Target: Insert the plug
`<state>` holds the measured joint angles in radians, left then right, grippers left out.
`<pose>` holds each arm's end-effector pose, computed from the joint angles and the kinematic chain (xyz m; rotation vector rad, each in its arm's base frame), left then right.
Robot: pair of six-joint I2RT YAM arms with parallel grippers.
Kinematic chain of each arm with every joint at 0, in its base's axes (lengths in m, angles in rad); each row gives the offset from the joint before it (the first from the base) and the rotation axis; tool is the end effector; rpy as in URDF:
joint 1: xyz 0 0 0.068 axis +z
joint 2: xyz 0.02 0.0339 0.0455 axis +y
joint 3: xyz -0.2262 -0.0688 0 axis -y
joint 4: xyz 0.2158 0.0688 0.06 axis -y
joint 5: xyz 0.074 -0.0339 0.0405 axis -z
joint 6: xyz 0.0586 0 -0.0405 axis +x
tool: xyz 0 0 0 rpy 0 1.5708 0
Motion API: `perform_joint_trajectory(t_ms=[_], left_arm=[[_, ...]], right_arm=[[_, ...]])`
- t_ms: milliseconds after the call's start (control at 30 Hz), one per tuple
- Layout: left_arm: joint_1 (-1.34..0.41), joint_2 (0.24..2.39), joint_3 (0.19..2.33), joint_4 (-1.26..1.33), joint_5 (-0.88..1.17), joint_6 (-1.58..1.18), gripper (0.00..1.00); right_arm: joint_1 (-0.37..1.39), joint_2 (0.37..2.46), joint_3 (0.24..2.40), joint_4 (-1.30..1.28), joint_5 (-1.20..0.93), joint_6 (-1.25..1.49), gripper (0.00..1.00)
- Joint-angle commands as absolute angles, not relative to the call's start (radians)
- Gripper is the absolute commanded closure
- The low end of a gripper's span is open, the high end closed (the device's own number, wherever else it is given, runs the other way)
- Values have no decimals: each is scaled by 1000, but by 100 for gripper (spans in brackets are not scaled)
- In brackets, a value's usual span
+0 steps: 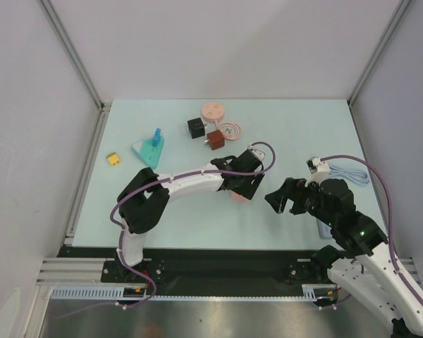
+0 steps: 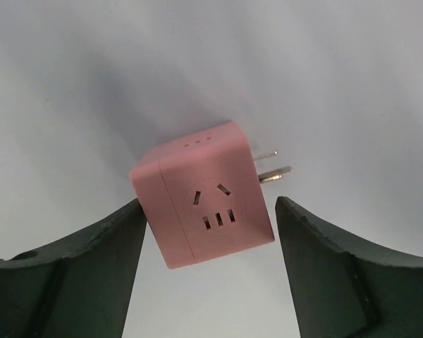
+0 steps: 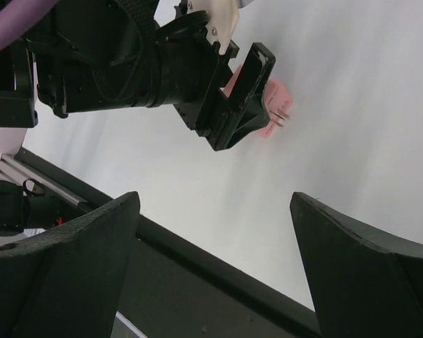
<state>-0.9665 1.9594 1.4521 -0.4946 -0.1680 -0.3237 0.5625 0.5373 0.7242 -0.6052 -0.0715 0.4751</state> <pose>0.2322 -0.3190 0.1594 0.7533 2.4632 -0.2794 0.1226 0.0823 0.2745 -0.1381 2.0604 0.7293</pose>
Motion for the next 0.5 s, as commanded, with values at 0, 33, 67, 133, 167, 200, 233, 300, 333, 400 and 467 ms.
perform_joint_trajectory(t_ms=[0,33,67,133,167,200,233,300,333,400,467], left_arm=[[-965,1985,1505,-505,-209,-359,24],[-965,1988,1505,-506,-209,-364,30],[-965,1985,1503,-509,-212,-364,33],[-963,1983,1497,-512,-212,-365,50],[-963,1982,1497,-514,-210,-362,56],[-960,1979,1496,-517,-206,-357,62],[-962,1977,1493,-515,-186,-342,74],[-960,1970,1480,-505,-152,-319,82],[-960,1961,1471,-499,-108,-290,90],[-960,1941,1453,-486,-84,-269,98],[-960,1882,1414,-474,-57,-213,100]], right_arm=[[560,532,716,-557,-95,476,6],[560,534,715,-558,-98,474,6],[561,535,718,-557,-100,472,6],[560,538,724,-555,-98,471,6],[560,540,727,-554,-100,468,6],[560,543,735,-552,-98,469,6],[560,545,736,-549,-98,469,6],[560,551,739,-535,-104,474,6],[558,558,739,-528,-109,479,6],[560,569,738,-508,-123,483,6],[560,587,738,-494,-133,488,6]])
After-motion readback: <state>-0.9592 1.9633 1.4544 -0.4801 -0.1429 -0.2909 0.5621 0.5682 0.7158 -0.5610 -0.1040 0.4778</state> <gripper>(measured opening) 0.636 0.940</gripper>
